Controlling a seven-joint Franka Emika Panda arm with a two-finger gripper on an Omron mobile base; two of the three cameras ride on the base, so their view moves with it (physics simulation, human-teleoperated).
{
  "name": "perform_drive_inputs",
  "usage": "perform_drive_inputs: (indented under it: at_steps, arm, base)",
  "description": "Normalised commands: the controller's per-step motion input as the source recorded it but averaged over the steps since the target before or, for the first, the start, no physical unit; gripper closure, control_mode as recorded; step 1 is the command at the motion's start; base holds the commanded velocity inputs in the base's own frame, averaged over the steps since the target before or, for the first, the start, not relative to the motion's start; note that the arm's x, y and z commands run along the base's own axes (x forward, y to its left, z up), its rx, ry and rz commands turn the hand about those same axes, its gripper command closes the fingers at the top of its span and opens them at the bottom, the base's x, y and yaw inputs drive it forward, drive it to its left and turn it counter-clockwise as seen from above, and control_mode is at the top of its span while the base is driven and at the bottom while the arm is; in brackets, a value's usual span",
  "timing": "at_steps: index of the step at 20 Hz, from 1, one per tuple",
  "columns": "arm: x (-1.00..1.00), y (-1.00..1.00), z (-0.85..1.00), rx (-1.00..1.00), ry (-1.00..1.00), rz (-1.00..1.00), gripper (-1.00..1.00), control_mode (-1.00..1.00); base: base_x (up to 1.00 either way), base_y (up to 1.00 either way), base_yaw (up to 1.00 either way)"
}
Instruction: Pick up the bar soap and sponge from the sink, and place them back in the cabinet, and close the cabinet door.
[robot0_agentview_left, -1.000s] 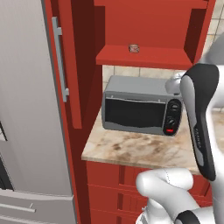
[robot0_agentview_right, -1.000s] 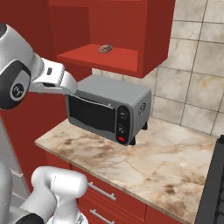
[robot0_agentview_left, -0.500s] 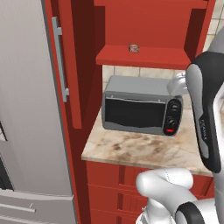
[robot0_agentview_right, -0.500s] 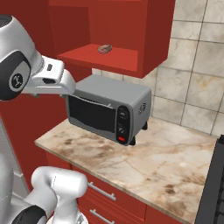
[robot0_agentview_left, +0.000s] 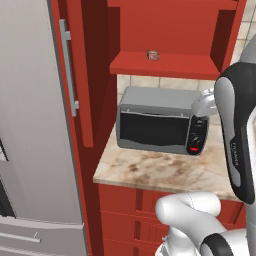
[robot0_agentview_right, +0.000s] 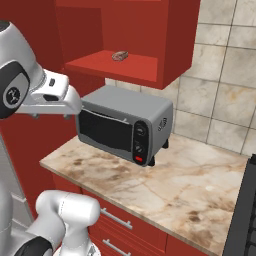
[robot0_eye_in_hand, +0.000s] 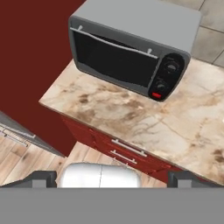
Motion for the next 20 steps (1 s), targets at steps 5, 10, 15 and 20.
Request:
perform_drive_inputs:
  at_steps: [5,10,15,20]
  arm:
    - [-0.07,0.01,-0.17,0.00,0.00,0.00,-1.00,-1.00]
    - [-0.14,0.00,-0.11,0.00,0.00,0.00,-1.00,-1.00]
    - [-0.06,0.00,-0.03,0.00,0.00,0.00,-1.00,1.00]
    - [0.00,0.00,0.00,0.00,0.00,0.00,-1.00,1.00]
  base:
    - [0.00,0.00,0.00]
    - [0.00,0.00,0.00]
    - [-0.41,-0.01,-0.04]
    - [-0.80,-0.12,-0.27]
